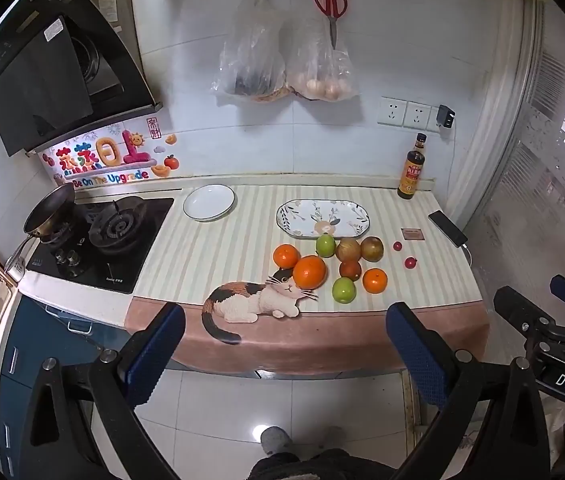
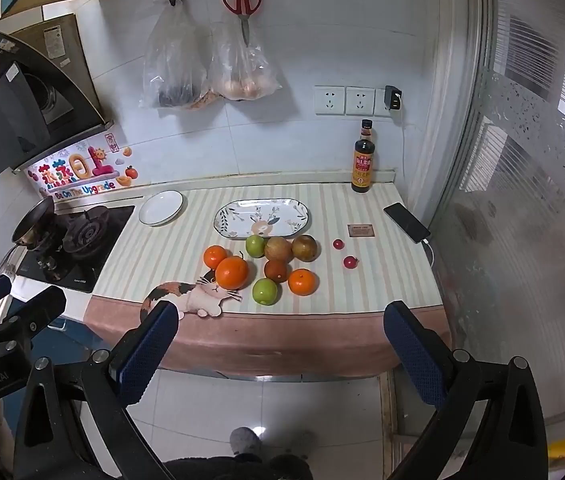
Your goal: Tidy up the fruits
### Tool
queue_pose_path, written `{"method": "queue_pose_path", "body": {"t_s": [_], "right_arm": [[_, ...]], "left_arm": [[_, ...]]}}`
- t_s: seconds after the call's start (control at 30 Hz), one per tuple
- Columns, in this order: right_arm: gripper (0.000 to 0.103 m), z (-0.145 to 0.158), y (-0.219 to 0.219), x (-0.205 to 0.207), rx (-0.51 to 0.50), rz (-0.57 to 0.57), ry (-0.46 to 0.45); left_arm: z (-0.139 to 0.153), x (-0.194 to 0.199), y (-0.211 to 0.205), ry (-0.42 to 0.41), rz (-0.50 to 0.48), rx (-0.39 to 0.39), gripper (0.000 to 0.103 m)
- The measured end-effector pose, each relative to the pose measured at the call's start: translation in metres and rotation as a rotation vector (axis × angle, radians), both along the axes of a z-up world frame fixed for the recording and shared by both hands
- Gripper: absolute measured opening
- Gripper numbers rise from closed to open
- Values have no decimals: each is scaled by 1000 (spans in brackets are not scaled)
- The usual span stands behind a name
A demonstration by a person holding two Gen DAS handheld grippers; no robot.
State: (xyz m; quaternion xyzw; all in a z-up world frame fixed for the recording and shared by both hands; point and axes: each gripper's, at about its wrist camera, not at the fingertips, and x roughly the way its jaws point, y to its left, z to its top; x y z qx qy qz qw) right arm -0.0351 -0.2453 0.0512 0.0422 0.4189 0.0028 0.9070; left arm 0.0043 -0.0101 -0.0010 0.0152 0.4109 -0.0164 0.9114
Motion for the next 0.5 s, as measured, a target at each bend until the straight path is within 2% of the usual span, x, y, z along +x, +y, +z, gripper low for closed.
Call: {"method": "queue_pose_path", "body": {"t_s": [0.5], "right_arm": [[103,0,0,-3,3,1,0]], "left_arm": [[1,-2,-3,-3,-1,-1,103]]}}
